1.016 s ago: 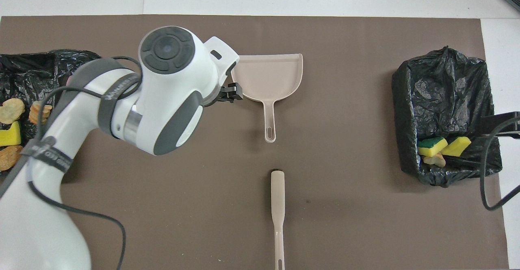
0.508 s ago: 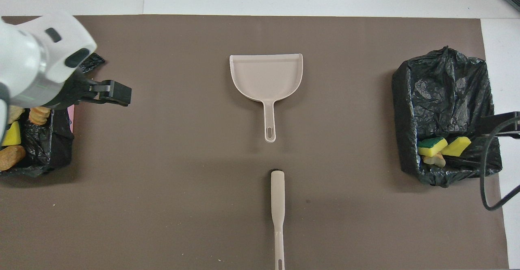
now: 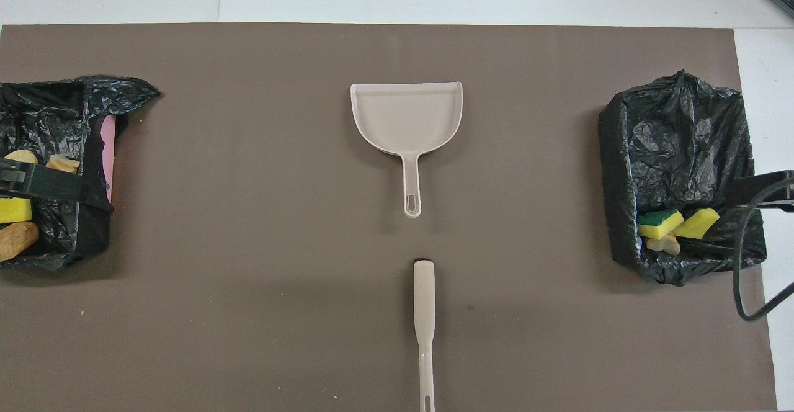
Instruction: Sweep and dump trash in bin
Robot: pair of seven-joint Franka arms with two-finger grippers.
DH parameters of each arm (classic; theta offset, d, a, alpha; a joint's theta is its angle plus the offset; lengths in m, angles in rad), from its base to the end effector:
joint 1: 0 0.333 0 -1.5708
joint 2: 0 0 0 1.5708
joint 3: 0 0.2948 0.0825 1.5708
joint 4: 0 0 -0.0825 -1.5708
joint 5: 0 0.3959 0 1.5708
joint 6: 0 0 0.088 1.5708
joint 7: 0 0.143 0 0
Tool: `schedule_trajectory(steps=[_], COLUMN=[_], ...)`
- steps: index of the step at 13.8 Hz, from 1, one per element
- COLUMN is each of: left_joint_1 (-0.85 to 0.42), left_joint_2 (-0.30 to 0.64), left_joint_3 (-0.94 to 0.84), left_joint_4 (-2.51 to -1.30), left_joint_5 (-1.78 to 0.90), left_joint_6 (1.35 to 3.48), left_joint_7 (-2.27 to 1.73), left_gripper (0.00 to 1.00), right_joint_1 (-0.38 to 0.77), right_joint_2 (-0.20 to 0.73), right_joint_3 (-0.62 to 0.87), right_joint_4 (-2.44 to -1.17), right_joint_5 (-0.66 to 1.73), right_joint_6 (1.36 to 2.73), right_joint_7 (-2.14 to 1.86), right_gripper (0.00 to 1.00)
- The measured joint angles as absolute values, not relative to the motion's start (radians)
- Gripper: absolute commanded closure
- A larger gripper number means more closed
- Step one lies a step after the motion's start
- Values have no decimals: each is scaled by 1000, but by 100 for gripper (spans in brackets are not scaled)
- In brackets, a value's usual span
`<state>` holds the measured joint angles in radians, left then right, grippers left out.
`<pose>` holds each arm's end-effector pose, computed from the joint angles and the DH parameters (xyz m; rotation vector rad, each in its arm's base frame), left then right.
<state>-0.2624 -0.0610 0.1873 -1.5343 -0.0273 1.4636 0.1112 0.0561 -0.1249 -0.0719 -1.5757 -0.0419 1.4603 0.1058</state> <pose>0.5357 -0.0415 0.6086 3.0890 -0.2935 -0.0156 0.5175 -0.0168 0.6228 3.1032 -0.1956 0.0165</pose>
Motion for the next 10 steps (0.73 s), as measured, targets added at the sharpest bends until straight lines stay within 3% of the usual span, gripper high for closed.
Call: schedule_trajectory(steps=[10], left_joint_1=[-227], left_joint_2=[-47], left_joint_3=[184], left_joint_4=[-1498], left_joint_5=[23], left_joint_6=[1399], left_joint_7=[126], left_gripper=[0], right_joint_1=[56], right_joint_2=[-125], right_joint_3=[-72], right_joint_4=[-1576], right_joint_5=[-42], right_joint_6=[1460], right_joint_7=[106], right_gripper=[0])
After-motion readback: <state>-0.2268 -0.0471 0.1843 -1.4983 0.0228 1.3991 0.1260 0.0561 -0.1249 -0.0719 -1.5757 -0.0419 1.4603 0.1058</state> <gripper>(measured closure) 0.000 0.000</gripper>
